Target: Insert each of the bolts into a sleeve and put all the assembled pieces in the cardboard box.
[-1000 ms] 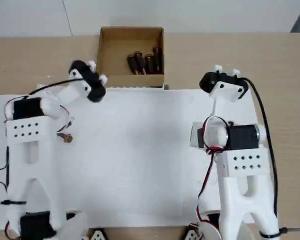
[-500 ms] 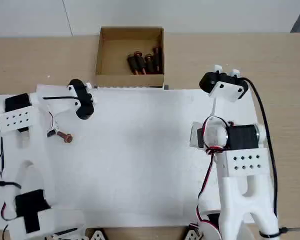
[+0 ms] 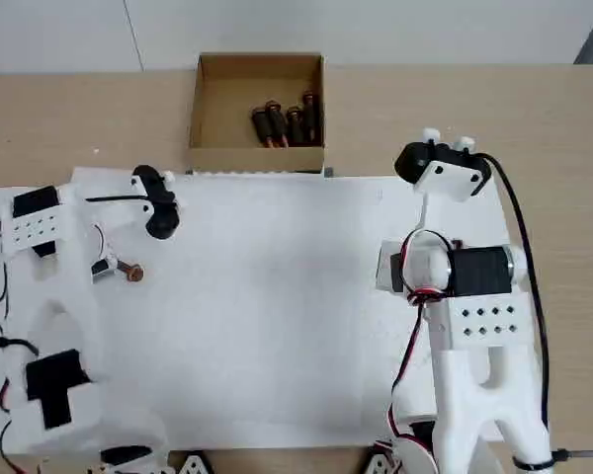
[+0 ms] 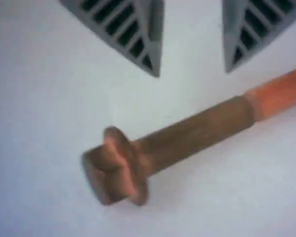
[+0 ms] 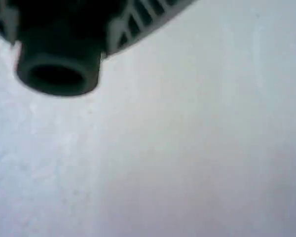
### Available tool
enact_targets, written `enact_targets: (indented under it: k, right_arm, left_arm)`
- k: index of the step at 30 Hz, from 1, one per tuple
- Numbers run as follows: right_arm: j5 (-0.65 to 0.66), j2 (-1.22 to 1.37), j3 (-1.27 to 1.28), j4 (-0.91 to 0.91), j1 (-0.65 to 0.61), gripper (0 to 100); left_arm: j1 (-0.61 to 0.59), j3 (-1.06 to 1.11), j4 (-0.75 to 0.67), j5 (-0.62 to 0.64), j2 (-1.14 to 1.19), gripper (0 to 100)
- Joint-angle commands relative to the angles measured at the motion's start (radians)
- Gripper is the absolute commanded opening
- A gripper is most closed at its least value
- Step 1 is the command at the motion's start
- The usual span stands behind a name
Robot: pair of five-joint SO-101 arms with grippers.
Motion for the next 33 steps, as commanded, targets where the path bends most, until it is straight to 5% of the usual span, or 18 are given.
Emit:
enact_targets:
  k: [1, 11, 33]
  right_arm:
    - [-0.008, -0.025, 0.025, -0.021, 0.008, 0.3]
    - [-0.006, -0.030, 0.132, -0.157, 0.001, 0.3]
    - [-0.005, -0.030, 0.132, -0.166, 0.001, 0.3]
  left_arm:
    - [-0.008, -0.045, -0.083, -0.532, 0.014, 13]
    - [0.005, -0.039, -0.161, -0.537, 0.029, 14]
    - [0.041, -0.045, -0.040, -0.534, 0.017, 7]
